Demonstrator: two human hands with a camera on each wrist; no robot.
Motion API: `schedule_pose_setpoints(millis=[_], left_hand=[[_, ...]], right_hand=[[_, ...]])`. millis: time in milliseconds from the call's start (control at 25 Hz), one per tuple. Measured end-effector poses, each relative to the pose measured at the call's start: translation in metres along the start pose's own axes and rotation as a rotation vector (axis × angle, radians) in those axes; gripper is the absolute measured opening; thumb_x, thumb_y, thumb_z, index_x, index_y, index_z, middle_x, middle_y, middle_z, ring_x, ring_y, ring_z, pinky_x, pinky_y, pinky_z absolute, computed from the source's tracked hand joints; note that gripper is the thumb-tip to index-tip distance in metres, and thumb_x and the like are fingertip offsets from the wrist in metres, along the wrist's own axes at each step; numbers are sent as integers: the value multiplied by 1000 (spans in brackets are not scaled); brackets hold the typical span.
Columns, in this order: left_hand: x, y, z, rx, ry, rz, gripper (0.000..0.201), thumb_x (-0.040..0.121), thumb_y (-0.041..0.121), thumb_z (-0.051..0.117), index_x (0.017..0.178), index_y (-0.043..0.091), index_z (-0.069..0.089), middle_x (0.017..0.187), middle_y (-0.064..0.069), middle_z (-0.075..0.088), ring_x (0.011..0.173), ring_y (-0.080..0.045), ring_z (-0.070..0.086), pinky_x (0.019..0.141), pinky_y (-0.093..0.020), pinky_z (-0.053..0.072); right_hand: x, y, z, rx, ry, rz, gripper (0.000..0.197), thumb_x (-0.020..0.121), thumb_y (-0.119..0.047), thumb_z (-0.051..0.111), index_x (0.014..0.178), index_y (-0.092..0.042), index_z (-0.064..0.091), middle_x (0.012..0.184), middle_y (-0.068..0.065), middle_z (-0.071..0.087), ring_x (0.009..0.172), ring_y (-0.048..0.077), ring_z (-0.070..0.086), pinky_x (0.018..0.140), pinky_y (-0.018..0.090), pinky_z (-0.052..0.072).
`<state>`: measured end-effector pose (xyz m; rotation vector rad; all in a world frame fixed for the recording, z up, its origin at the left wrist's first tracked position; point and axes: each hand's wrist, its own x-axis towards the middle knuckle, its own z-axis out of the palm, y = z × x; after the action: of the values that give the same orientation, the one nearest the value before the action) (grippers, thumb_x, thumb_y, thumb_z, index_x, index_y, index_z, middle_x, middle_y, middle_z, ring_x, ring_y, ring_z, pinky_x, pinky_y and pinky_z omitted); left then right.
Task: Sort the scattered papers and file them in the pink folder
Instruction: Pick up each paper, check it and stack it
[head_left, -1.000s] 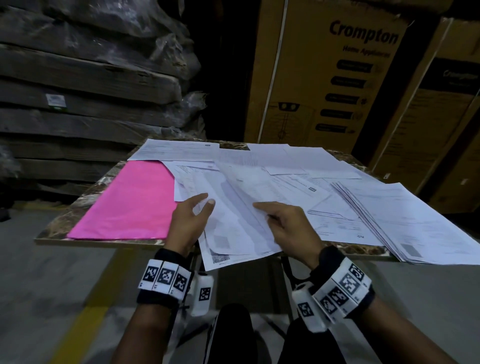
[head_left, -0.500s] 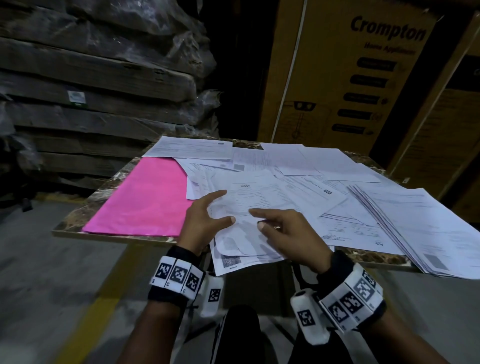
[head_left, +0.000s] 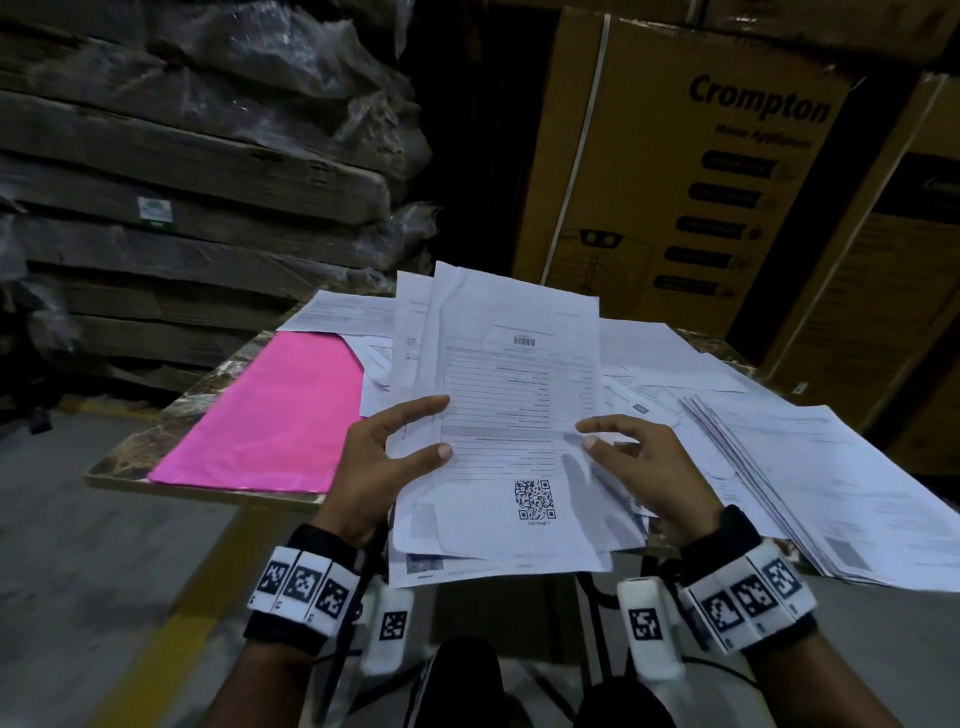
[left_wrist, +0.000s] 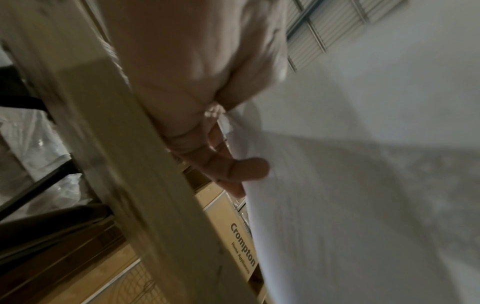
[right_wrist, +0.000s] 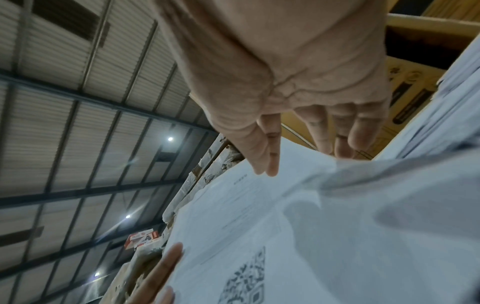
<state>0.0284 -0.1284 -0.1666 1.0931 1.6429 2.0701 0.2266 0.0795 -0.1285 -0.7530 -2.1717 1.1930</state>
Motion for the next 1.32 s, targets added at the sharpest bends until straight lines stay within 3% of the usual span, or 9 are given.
schedule_pose_setpoints(millis=[80,160,320,440,720,880,960,1120,1320], left_hand=[[0,6,1,-23,10,15,48,77,1,80,121,18,71,123,9,71,119,-7,63,96,-26,54],[2,13,3,-22,13,37,45,80,1,78,121,18,71,123,9,71,120,-7,62,97,-27,53],[4,27,12,166,-50,102,40,87,0,71,118,26,71,116,18,72,119,1,60,101,-13,44],[5,37,24,254,-61,134,41,88,2,70,119,28,70,114,16,73,116,5,60,103,-15,44],[14,71,57,307,47,457,50,90,2,69,127,35,62,126,8,61,119,0,57,96,-12,47],[17,52,63,322,6,367,47,90,-1,68,120,34,67,118,8,59,110,12,55,90,-7,47],[18,40,64,319,-9,303,39,90,2,69,117,31,70,119,1,64,110,10,58,90,-11,49],[22,23,60,331,8,215,36,89,6,71,109,35,72,116,10,69,114,3,60,99,-19,49],[17,25,60,305,22,218,31,90,2,70,107,28,74,119,1,66,111,7,61,92,-9,47]], right_hand=[[-1,-5,-5,83,1,-14,12,92,-18,70,94,-27,77,101,-13,74,78,1,61,70,22,50],[-2,-13,-10,174,-22,-21,12,91,-13,70,96,-19,78,100,-8,74,81,0,64,67,18,49],[-7,-18,-9,305,-17,-40,15,89,-6,71,96,-17,78,111,-2,74,110,21,65,86,31,55],[-12,-25,-2,202,112,-204,24,88,1,67,91,-21,78,103,-9,75,109,11,65,96,36,51],[-25,-56,-8,103,432,-614,38,84,16,61,87,-20,73,100,14,65,96,8,61,81,7,45],[-18,-25,-2,88,326,-481,47,86,13,60,88,-32,74,99,4,70,96,10,62,84,15,46],[-13,-11,0,60,251,-414,44,89,10,58,93,-30,74,106,4,69,106,15,61,85,11,47],[-4,-1,6,39,166,-343,37,94,8,56,99,-24,73,118,2,67,119,20,57,87,4,45],[0,-6,8,61,178,-336,54,90,18,50,91,-31,73,109,-10,70,108,1,61,88,6,47]])
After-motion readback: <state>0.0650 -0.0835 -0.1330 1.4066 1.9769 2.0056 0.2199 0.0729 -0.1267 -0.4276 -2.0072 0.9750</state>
